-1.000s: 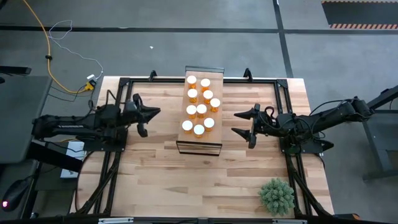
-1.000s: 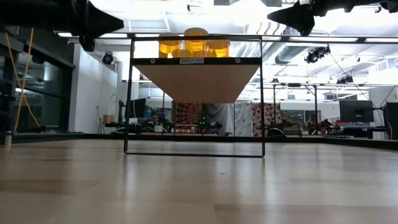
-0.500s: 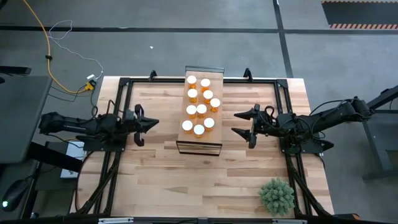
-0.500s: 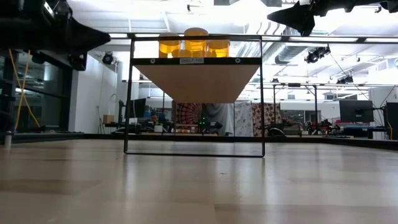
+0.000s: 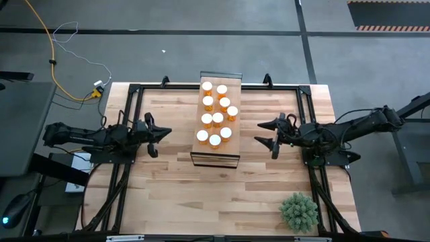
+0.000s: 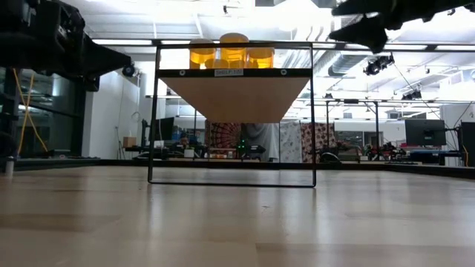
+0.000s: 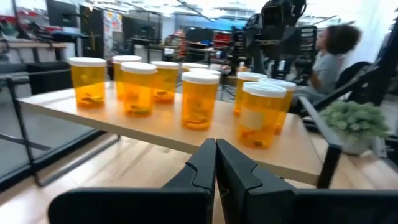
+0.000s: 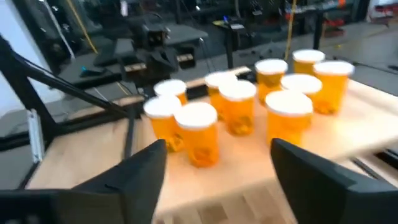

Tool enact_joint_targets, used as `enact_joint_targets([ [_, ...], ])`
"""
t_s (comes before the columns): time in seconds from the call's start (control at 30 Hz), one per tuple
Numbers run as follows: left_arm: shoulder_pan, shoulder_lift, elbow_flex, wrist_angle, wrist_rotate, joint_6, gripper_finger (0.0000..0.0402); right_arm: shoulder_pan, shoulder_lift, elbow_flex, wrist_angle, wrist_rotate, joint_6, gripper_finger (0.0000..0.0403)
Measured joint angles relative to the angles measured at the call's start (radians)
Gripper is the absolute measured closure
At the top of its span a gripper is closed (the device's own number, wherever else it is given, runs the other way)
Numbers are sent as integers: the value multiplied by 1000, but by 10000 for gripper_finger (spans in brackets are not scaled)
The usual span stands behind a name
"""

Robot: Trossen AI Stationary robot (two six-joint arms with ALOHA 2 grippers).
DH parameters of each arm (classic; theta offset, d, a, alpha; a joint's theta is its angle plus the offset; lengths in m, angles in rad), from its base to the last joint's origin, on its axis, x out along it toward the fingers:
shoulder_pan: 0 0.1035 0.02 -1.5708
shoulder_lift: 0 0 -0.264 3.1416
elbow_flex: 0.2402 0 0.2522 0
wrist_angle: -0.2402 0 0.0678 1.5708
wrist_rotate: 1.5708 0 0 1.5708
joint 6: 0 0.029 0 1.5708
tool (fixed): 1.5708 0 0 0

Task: Pick and place medicine bottles onto shelf by color
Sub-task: Return to Home Position

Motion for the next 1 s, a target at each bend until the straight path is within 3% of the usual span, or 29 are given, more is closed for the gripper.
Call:
enact_joint_targets([
  [0.1, 0, 0, 0, 1, -17, 17, 401, 0, -72, 0, -137, 20, 49, 195],
  [0.3, 0, 0, 1, 2, -19, 20, 401, 0, -217, -29, -296, 28, 125, 382],
  [0.5, 0, 0, 1, 3, -19, 20, 401, 0, -374, -185, -170, -48, 85, 368],
  [0.7, 0, 0, 1, 3, -19, 20, 401, -13, -521, -254, -131, -49, 22, 400],
  [0.87, 0, 0, 1, 3, -19, 19, 401, -90, -619, -277, -137, -72, -32, 401],
  [1.0, 0, 0, 1, 3, -19, 19, 401, -176, -659, -316, -139, -177, -13, 402],
])
